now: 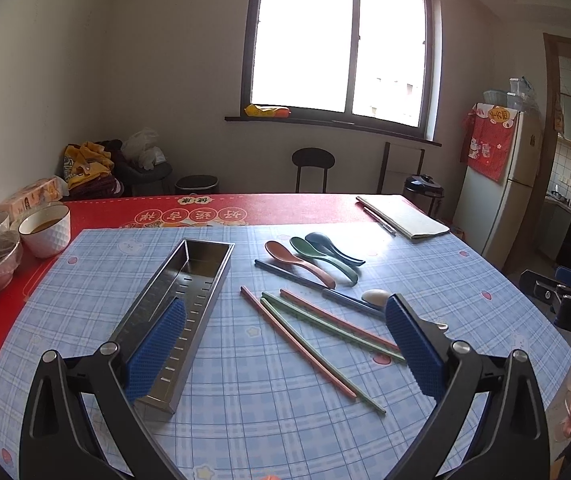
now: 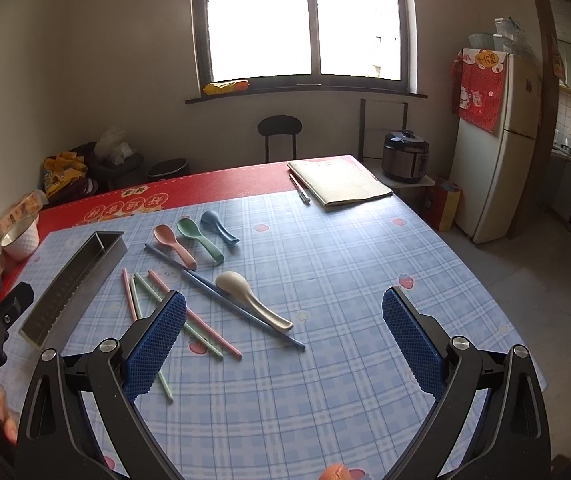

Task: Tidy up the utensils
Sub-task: 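Lower the left tool onto the pink chopstick and close on it, then close the right tool on the cream spoon handle while the left tool holds the pink chopstick, then lift the cream spoon with the right tool while the left tool lifts the pink chopstick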

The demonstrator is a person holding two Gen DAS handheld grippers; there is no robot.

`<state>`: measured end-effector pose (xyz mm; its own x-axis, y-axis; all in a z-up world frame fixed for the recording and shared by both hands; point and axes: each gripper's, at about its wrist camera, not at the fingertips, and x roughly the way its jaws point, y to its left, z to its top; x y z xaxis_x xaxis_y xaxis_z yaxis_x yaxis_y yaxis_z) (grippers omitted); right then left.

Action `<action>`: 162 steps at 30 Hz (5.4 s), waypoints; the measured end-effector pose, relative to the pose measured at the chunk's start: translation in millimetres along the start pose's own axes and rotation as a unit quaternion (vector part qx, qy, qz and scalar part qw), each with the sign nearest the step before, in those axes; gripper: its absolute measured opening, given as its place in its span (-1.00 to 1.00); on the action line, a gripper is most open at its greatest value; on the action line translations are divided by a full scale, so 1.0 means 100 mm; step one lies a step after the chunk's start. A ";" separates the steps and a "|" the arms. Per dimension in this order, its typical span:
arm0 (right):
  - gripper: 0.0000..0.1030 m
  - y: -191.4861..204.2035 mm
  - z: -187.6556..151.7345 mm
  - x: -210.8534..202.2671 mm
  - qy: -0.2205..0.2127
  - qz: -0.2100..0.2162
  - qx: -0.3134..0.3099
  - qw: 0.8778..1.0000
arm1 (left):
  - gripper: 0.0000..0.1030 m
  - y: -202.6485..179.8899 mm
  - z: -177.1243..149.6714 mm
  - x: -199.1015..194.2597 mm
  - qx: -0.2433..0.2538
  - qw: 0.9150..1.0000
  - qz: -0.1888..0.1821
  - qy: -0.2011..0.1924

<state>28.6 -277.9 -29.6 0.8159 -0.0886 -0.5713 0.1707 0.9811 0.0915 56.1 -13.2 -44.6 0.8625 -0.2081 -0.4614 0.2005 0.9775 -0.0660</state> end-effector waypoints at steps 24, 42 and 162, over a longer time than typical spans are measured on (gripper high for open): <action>0.86 -0.03 0.01 1.60 0.102 0.099 -0.063 0.988 | -0.69 0.07 -0.41 1.56 -0.108 0.967 0.009 0.230; 0.86 -0.05 0.03 1.77 0.106 0.149 -0.041 0.982 | -0.69 -0.01 -0.36 2.04 -0.106 0.962 0.078 0.241; -0.66 0.14 -0.19 1.86 0.128 0.281 0.004 0.951 | -0.89 0.18 -0.49 1.28 -0.090 0.976 -0.063 0.187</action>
<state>171.9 -277.8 -150.3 0.6193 0.4944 -0.6099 -0.2468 0.8601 0.4465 147.2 -20.2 -148.5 0.6000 -0.3317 -0.7280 0.1791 0.9426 -0.2818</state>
